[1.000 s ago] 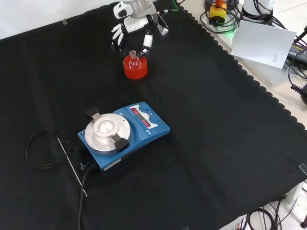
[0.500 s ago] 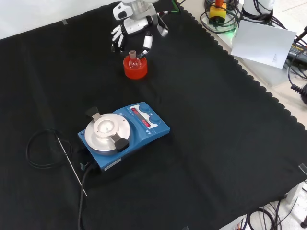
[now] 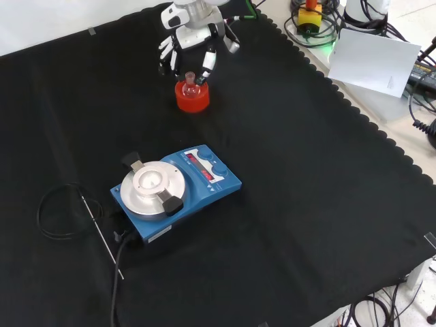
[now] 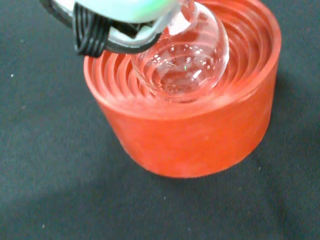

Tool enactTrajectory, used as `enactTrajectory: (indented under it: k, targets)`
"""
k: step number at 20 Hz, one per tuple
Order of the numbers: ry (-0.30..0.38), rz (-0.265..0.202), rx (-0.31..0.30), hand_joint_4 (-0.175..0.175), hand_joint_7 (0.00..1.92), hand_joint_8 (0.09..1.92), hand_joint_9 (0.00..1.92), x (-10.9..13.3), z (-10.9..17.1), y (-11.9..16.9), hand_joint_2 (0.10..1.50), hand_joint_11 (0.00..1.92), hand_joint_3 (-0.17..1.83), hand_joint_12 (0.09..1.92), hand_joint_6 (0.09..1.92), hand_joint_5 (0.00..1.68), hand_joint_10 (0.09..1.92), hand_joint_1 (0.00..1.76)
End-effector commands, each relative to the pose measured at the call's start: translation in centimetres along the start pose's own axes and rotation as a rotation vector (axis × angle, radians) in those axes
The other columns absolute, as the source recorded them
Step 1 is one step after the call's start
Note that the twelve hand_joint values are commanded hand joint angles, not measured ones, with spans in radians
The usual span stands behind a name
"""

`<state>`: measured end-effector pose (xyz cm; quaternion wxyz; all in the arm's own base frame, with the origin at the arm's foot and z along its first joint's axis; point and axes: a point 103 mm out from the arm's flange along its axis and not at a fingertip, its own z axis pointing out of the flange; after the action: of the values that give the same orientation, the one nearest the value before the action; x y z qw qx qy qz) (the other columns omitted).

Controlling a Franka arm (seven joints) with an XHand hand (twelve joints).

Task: Pick up the round-bottom flask.

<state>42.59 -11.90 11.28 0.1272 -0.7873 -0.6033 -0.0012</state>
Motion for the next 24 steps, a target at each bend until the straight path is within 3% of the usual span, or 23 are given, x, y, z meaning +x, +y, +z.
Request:
enactTrajectory:
  k: [1,6,8,13,24]
  targets:
    - [-0.018,0.011,-0.029,0.102,0.49,0.71,0.64,-0.3,-0.4,-0.1,0.78,0.33,0.49,1.35,0.79,1.17,0.63,1.11]
    - [-0.02,0.009,-0.022,0.026,0.57,0.7,0.71,-0.1,-1.6,0.0,0.68,0.39,0.7,1.32,0.85,1.18,0.6,1.14]
    - [-0.007,0.01,-0.022,0.03,0.6,0.7,0.74,0.1,-2.5,0.0,0.66,0.41,0.74,1.32,0.87,1.18,0.59,1.14]
    - [-0.007,-0.005,0.0,0.085,0.63,0.7,0.77,0.9,-5.1,0.1,0.65,0.44,0.76,1.32,0.9,1.17,0.58,1.12]
    - [-0.081,-0.035,0.084,0.098,0.64,0.7,0.78,2.7,-9.0,0.5,0.65,0.45,0.76,1.32,0.91,1.17,0.57,1.12]
